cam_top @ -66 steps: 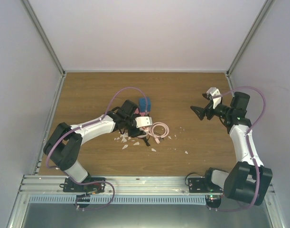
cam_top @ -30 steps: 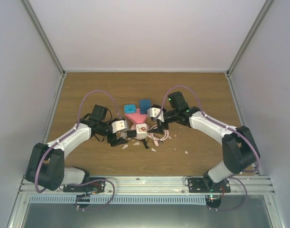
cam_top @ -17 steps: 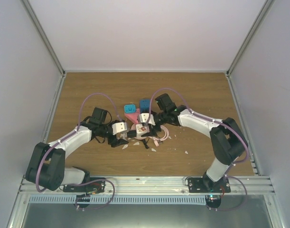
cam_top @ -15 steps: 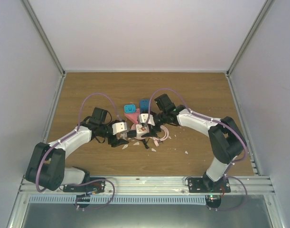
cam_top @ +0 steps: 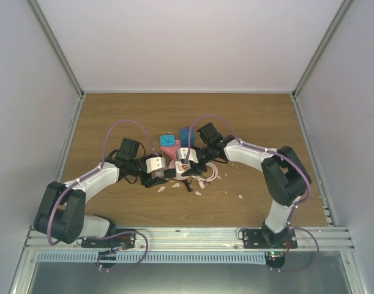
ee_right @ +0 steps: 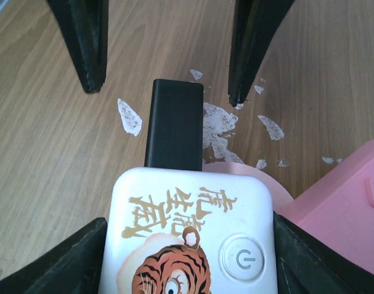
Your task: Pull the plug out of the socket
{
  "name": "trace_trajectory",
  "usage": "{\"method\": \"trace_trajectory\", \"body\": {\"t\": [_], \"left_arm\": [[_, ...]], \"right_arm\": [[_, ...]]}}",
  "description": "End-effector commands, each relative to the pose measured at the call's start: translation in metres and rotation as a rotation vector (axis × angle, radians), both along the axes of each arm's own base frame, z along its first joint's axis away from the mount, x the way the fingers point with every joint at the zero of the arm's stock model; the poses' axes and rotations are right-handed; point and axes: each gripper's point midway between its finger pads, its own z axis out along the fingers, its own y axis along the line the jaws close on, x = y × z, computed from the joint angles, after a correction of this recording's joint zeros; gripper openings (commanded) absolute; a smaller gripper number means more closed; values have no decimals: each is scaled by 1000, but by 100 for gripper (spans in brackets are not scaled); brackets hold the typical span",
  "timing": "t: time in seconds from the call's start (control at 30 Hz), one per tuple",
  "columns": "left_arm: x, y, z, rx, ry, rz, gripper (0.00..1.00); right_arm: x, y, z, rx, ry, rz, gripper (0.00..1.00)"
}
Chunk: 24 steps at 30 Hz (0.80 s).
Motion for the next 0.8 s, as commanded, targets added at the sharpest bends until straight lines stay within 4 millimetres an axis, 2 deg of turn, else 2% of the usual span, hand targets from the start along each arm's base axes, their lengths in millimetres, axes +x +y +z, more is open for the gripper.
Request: {"method": "trace_trajectory", "body": {"t": [0.0,0.33,0.57,0.77], "left_arm": [[5,-6,0,-8,-40,-20,72],[13,-10,-8,6,-45,-34,65],[13,-19,-8,-17,-55,-50,56],[14,-33,-11,-22,-58,-74,47]], "right_arm": [[0,4,-3,-10,19,-4,63],[-1,-4,-2,-37,76,-51,38],[-8,-14,-5,-71,101,-83,29],[-3,-25,-11,-103,131,-132,21]]}}
